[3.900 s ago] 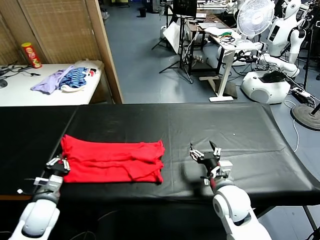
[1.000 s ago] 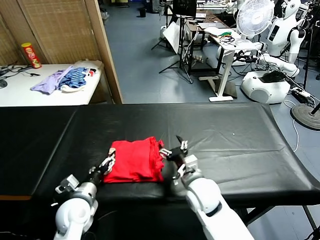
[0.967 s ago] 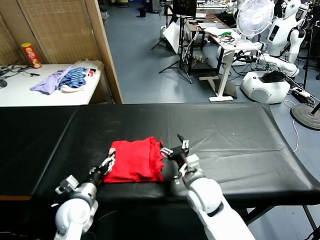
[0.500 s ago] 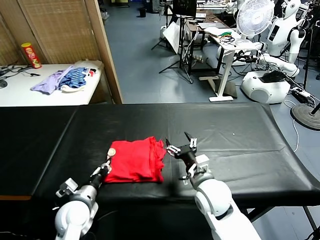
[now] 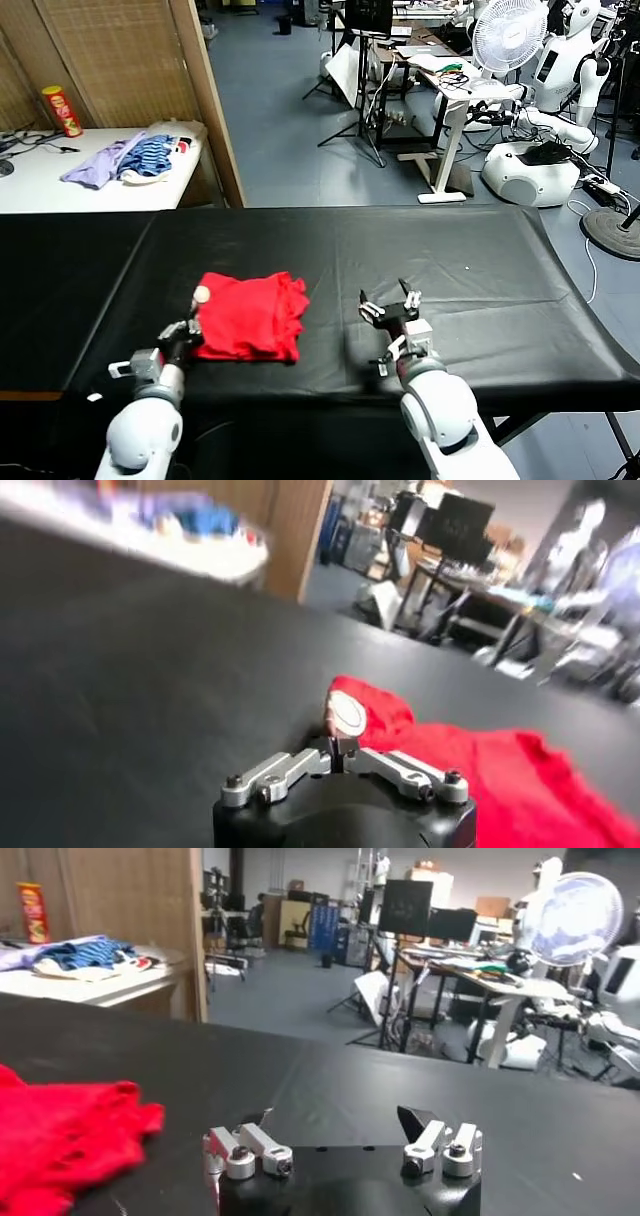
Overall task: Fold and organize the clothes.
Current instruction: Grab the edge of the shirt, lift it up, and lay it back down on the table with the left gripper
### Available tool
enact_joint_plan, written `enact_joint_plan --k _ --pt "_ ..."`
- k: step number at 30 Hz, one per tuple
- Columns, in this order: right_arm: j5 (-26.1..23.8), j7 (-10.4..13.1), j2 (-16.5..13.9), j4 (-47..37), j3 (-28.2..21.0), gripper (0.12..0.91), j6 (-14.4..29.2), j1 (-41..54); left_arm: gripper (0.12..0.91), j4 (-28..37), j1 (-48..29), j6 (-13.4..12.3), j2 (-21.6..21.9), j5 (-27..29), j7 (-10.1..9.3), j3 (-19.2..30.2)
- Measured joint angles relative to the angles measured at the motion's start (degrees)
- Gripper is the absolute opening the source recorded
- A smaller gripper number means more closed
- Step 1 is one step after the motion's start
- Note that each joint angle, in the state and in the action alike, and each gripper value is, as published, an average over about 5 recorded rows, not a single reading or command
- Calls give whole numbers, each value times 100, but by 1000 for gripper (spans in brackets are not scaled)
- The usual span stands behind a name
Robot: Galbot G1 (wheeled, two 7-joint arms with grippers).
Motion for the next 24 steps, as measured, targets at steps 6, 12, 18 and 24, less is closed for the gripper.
enact_joint_plan --k 6,12,18,24 --pt "-10 2 8 7 72 798 3 -22 141 43 1 -319 516 1983 86 -180" --pt "-13 4 -1 21 106 798 6 -30 141 45 39 -556 1190 3502 103 -551" --pt "-40 -5 31 17 75 798 16 -70 141 -315 170 -453 1506 3683 255 -652" --pt "-51 -44 36 16 74 798 31 -129 141 -807 285 -135 1265 1950 348 41"
